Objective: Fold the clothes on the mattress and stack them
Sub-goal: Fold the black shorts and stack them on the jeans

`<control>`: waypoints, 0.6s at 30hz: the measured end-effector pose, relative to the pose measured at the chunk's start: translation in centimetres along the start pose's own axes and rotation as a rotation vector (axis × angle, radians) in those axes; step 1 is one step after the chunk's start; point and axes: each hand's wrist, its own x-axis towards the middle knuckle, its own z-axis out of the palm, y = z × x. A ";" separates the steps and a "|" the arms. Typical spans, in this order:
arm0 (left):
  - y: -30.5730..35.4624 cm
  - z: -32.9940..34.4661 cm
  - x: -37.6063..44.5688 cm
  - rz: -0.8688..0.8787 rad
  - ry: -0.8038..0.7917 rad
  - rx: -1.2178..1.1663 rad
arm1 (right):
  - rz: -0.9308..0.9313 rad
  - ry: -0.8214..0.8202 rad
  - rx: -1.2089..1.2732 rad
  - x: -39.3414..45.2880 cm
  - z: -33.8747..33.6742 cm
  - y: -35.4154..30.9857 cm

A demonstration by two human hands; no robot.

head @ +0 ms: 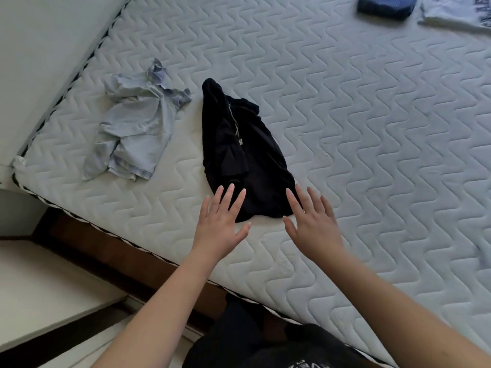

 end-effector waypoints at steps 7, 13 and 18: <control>-4.8 5.3 5.8 0.040 -0.105 -0.007 | 0.074 -0.017 -0.016 6.3 4.8 -2.1; -5.8 10.6 9.8 0.089 -0.062 0.001 | 0.100 -0.030 -0.039 10.6 10.1 -1.6; -5.6 15.4 12.2 0.115 -0.128 0.015 | 0.114 -0.099 -0.046 12.8 15.0 -0.5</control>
